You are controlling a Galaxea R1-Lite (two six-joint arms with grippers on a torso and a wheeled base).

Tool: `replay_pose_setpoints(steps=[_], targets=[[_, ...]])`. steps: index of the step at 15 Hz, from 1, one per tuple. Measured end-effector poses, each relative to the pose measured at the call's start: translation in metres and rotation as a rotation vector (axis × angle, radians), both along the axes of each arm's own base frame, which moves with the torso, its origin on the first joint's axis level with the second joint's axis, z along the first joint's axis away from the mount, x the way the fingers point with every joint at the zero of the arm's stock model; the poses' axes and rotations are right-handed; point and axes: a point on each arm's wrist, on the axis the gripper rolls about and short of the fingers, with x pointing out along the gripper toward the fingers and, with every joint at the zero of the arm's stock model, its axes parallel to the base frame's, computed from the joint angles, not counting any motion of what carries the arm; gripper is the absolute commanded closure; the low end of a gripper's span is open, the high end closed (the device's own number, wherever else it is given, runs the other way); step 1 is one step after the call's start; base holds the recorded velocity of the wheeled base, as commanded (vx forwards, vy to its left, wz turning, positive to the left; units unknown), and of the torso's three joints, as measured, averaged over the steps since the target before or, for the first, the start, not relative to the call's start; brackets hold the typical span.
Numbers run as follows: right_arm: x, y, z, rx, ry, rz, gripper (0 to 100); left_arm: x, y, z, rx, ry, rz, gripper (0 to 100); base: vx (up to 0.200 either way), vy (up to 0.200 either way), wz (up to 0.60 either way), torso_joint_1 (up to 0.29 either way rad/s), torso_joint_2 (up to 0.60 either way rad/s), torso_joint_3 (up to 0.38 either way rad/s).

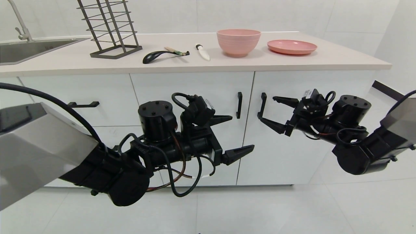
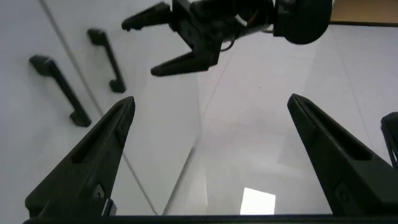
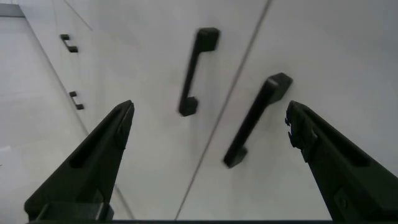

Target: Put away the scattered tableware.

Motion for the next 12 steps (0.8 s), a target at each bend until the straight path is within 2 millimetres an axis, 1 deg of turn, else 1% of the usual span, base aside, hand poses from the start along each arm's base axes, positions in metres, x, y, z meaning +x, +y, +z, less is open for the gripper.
replay_pose_setpoints(steps=[1,2,4,5,6,8,10,12], targets=[[0.006,0.002,-0.003,0.001,-0.004,0.003,0,0.0,0.0,-0.003,0.028,0.033,0.001,0,0.2,0.0,0.0,0.002,0.0,-0.002],[0.008,0.006,-0.008,-0.003,0.002,0.029,0,-0.003,-0.001,-0.004,0.048,0.04,-0.006,0,0.2,0.0,0.0,-0.002,0.01,0.017],[0.006,0.004,-0.016,-0.012,0.027,0.063,0,-0.01,-0.006,-0.002,0.041,-0.009,-0.034,0,0.0,0.0,0.0,0.0,0.0,0.0],[0.0,0.003,-0.017,-0.014,0.036,0.065,0,-0.014,-0.009,-0.003,0.022,-0.042,-0.049,0,0.0,0.0,0.0,0.0,0.0,0.0],[-0.008,0.0,-0.014,-0.015,0.043,0.049,0,-0.021,-0.011,-0.008,0.016,-0.045,-0.066,0,0.0,0.0,0.0,0.0,0.0,0.0],[-0.031,-0.009,-0.007,-0.017,0.08,0.001,0,-0.041,-0.015,-0.018,0.02,0.0,-0.11,0,0.0,0.0,0.0,0.0,0.0,0.0],[-0.061,-0.014,0.0,-0.022,0.108,0.008,0,-0.061,-0.007,-0.028,0.039,0.053,-0.129,0,0.0,0.0,0.0,0.0,0.0,0.0],[-0.08,-0.019,0.007,-0.023,0.111,0.005,0,-0.073,0.001,-0.027,0.031,0.08,-0.11,0,0.0,0.0,0.0,0.0,0.0,0.0]])
